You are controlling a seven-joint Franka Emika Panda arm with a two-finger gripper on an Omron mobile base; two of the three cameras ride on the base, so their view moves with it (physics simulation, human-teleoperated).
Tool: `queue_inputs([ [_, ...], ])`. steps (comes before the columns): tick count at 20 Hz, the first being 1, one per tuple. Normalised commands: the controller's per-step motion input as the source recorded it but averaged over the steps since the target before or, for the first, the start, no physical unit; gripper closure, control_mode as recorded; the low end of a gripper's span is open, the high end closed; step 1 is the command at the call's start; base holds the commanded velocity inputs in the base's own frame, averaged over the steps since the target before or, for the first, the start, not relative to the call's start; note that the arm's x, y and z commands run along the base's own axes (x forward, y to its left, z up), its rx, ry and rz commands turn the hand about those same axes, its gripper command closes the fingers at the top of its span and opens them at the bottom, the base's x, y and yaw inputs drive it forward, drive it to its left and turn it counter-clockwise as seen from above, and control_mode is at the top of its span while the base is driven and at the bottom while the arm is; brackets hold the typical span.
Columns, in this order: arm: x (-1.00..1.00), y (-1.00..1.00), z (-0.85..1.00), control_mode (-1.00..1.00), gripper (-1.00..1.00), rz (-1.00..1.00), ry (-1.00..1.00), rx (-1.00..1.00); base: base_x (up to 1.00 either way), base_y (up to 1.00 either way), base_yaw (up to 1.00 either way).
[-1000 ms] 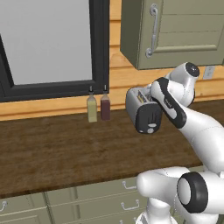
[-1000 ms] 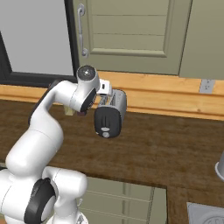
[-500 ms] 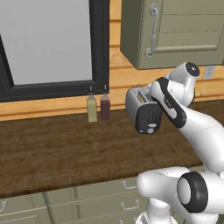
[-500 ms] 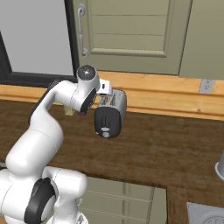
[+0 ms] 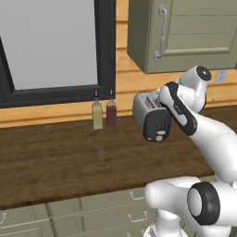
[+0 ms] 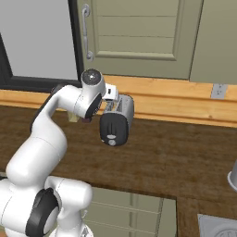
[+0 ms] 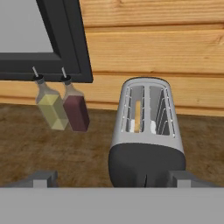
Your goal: Start the toaster. Once the lever pops up, take the bread to the plate on the dining counter.
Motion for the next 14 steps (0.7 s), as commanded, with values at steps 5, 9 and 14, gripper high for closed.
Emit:
queue_inputs([
  [5, 0.0, 0.0, 0.0, -1.0, -1.0, 0.0, 0.0, 0.0, 0.0, 0.0, 0.0],
  [9, 0.0, 0.0, 0.0, -1.0, -1.0, 0.0, 0.0, 0.0, 0.0, 0.0, 0.0],
  [14, 0.0, 0.0, 0.0, -1.0, -1.0, 0.0, 0.0, 0.0, 0.0, 0.0, 0.0],
])
